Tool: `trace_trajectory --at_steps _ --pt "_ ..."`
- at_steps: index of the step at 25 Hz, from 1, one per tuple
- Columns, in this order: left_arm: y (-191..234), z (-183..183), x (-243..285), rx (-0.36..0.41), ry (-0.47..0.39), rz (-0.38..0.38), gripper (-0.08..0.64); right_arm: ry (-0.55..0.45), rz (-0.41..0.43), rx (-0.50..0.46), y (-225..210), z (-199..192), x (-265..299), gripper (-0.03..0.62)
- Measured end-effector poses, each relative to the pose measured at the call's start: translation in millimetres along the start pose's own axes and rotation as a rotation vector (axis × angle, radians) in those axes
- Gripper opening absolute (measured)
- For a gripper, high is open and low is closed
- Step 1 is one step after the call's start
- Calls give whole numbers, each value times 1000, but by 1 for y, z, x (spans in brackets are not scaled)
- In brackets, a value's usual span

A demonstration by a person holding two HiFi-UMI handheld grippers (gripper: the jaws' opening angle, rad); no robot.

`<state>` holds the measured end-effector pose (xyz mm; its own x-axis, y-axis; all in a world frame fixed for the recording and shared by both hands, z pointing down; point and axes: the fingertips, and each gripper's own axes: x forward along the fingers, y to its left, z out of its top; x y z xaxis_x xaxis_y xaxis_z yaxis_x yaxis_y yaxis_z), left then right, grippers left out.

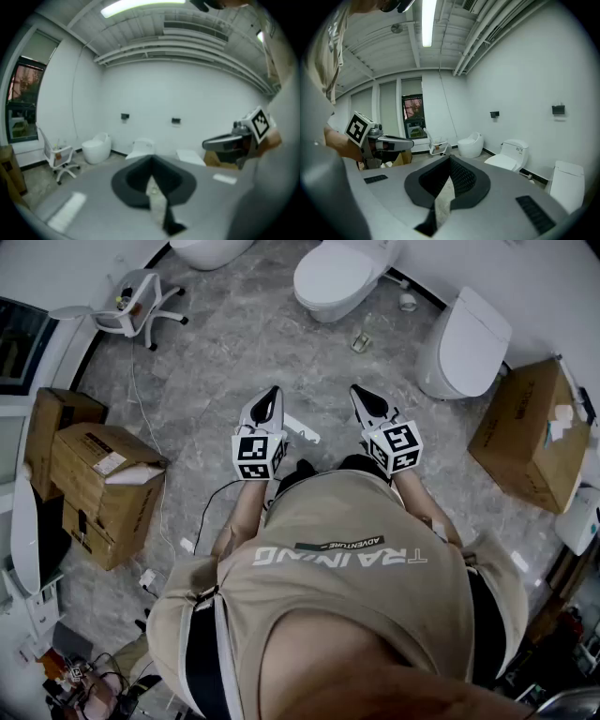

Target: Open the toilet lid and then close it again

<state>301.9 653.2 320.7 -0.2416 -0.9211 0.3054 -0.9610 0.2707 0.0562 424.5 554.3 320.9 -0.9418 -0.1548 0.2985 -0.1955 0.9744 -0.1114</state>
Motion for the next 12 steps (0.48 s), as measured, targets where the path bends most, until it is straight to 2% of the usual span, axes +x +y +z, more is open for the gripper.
trace_trajectory --at_steps 4,7,9,12 --pt "19 -13 -1 -12 35 -2 5 24 -8 3 7 -7 13 14" --pt "36 -11 3 5 38 10 5 41 -15 -30 9 -7 26 14" --pt "45 -11 8 -1 43 29 5 57 0 -55 9 -8 33 14" --pt "52 -10 26 -24 51 61 5 47 29 -35 -8 -5 45 14"
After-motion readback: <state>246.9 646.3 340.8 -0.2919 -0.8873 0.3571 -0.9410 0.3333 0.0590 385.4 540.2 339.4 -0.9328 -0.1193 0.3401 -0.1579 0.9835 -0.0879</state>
